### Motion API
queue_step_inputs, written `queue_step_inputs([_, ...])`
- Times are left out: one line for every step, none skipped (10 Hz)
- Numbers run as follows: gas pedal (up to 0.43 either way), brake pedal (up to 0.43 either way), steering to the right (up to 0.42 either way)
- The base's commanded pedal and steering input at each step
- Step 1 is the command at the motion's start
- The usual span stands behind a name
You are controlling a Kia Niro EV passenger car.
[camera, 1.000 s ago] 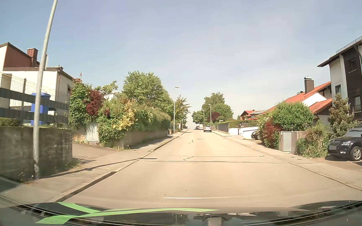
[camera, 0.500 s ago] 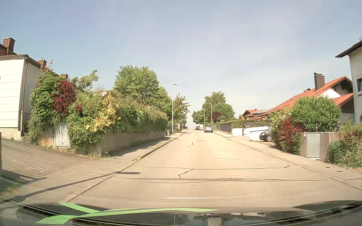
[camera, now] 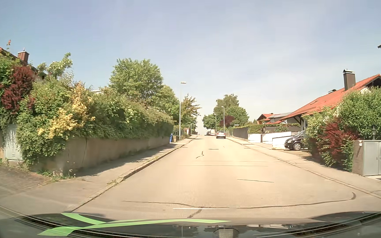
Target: Follow the waypoints while adhering to traffic rules and regulations
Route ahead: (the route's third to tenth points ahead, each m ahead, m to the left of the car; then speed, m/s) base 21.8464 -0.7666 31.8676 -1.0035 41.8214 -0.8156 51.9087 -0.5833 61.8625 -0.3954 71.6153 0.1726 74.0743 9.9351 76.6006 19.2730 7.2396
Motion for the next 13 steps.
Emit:
queue_step_inputs([0.13, 0.0, -0.004])
queue_step_inputs([0.13, 0.0, -0.004])
queue_step_inputs([0.13, 0.0, -0.004])
queue_step_inputs([0.13, 0.0, -0.004])
queue_step_inputs([0.13, 0.0, -0.004])
queue_step_inputs([0.13, 0.0, -0.004])
queue_step_inputs([0.13, 0.0, -0.004])
queue_step_inputs([0.13, 0.0, -0.004])
queue_step_inputs([0.13, 0.0, -0.004])
queue_step_inputs([0.13, 0.0, -0.004])
queue_step_inputs([0.13, 0.0, -0.004])
queue_step_inputs([0.13, 0.0, -0.004])
queue_step_inputs([0.13, 0.0, -0.004])
